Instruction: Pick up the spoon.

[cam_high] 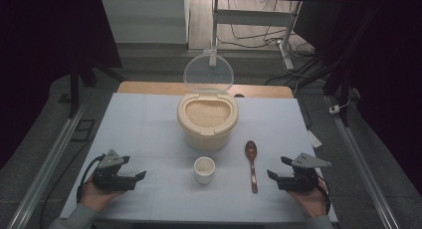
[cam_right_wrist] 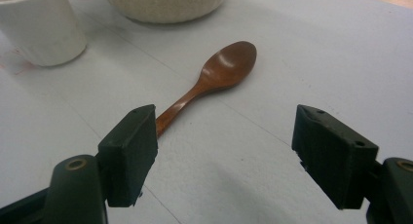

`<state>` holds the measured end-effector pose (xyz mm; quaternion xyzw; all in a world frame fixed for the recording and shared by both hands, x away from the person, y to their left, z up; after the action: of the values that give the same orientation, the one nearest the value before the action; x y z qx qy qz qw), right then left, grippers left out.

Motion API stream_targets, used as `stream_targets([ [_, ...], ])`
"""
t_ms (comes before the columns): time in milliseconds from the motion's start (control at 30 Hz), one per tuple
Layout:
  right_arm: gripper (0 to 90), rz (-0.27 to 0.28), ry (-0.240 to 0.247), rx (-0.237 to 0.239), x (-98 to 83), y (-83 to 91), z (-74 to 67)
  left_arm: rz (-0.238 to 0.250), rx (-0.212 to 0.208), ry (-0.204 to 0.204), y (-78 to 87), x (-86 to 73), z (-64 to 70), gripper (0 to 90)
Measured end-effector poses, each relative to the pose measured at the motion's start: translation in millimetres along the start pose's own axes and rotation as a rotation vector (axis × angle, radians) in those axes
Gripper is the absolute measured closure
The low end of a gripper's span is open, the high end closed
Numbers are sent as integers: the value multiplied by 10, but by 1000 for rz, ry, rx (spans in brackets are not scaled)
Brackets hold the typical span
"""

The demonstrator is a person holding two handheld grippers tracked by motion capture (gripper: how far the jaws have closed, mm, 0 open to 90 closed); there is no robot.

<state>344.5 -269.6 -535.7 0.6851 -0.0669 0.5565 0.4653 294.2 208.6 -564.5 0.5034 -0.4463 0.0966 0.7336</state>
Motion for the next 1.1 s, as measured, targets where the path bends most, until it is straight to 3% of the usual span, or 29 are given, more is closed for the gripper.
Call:
stream_targets([
  [533,305,-31,-5,-5,-19,6,-22,-1,5,1,-18,0,-10,158],
  [800,332,-33,-25,-18,63,46,-64,-5,3,-13,-29,2,18,157],
  [1100,345,-86,-50,-26,172,51,-151,-11,0,-14,-37,-9,24,156],
])
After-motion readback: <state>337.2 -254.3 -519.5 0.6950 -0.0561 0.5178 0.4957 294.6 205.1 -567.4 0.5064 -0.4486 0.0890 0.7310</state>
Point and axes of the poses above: each handheld gripper's, and its own axes: y roughly backward along the jaws, x roughly out of its top, z roughly to its right, the point moved 8 cm from there along -y, roughly forward along the jaws, and after that the axes turned 1 degree about y, right-handed, at the moved point
